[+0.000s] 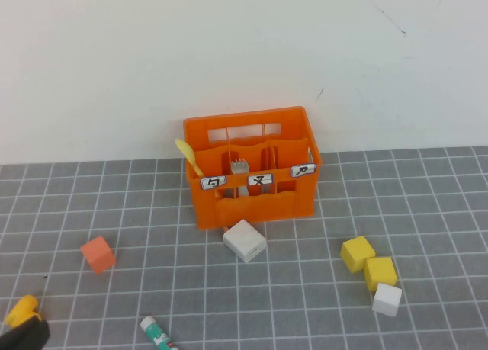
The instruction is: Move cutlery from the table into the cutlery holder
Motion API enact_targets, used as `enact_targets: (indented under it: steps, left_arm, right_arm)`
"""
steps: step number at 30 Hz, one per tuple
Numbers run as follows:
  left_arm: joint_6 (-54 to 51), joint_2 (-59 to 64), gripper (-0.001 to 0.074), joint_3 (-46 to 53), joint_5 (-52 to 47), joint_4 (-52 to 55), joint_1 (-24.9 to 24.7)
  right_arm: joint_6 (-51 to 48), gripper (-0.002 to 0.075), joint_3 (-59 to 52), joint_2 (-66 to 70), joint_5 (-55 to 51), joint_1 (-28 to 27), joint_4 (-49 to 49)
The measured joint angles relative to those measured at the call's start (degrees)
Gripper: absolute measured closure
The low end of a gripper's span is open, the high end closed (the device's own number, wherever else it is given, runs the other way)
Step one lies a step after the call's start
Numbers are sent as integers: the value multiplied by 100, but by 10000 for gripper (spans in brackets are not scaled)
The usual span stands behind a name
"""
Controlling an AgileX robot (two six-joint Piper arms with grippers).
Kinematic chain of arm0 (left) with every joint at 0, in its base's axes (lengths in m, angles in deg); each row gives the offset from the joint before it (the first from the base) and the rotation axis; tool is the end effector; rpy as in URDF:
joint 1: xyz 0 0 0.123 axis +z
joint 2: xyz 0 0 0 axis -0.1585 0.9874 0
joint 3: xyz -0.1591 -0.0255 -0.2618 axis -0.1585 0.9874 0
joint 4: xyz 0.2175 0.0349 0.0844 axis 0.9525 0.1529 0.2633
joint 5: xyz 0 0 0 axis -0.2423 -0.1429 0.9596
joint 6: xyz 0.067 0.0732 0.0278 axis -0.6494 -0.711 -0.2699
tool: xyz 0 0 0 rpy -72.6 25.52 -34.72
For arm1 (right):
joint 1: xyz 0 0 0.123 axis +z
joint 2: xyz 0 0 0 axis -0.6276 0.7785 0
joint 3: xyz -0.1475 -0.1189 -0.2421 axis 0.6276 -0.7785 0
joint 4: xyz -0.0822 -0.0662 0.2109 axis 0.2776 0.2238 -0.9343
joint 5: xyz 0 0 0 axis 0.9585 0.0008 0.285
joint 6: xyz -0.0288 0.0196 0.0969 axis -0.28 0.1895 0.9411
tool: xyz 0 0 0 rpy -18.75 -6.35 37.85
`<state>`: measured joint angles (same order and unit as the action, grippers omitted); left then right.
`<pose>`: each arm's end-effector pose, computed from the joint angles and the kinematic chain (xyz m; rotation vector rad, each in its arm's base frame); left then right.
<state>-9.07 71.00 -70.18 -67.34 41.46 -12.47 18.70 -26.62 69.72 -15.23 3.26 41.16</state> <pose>0.0150 -0.0362 0.2564 0.3355 1.6929 -0.3194 0.0071 0.0246 0.2569 -1.1568 1.6321 0.3374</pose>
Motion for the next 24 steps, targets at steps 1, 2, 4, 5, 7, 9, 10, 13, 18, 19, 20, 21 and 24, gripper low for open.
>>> enact_targets:
  steps: [1, 2, 4, 5, 7, 9, 10, 13, 18, 19, 20, 21, 24]
  left_arm:
    - [0, 0, 736, 0, -65, 0, 0]
    - [0, 0, 736, 0, -117, 0, 0]
    - [0, 0, 736, 0, -232, 8, 0]
    - [0, 0, 736, 0, -273, 12, 0]
    - [0, 0, 736, 0, -332, 21, 0]
    - [0, 0, 736, 0, -407, 32, 0]
    - [0, 0, 736, 0, -434, 32, 0]
    - [7, -78, 736, 104, -413, 73, 0]
    - [1370, -378, 736, 427, 330, 1430, 52]
    - [1894, -415, 736, 540, 509, 1865, 52]
    - [2421, -459, 736, 666, 693, 2309, 52]
    - [2910, -470, 736, 777, 885, 2638, 52]
    - [3910, -496, 736, 1211, 1416, 3613, 52]
  right_arm:
    - [0, 727, 0, 0, 0, 0, 0]
    - [0, 727, 0, 0, 0, 0, 0]
    - [0, 727, 0, 0, 0, 0, -7]
    - [0, 727, 0, 0, 0, 0, -7]
    - [0, 727, 0, 0, 0, 0, -7]
    - [5, 727, 0, 0, 8, 0, -7]
    - [5, 727, 0, 0, 8, 0, -7]
    - [5, 727, 0, 0, 8, 0, -12]
    - [5, 727, 0, 0, 12, 0, -12]
    - [13, 727, 0, 0, 12, 0, -21]
    - [13, 727, 0, 0, 12, 0, -21]
    - [13, 727, 0, 0, 12, 0, -21]
    - [13, 727, 0, 0, 12, 0, -21]
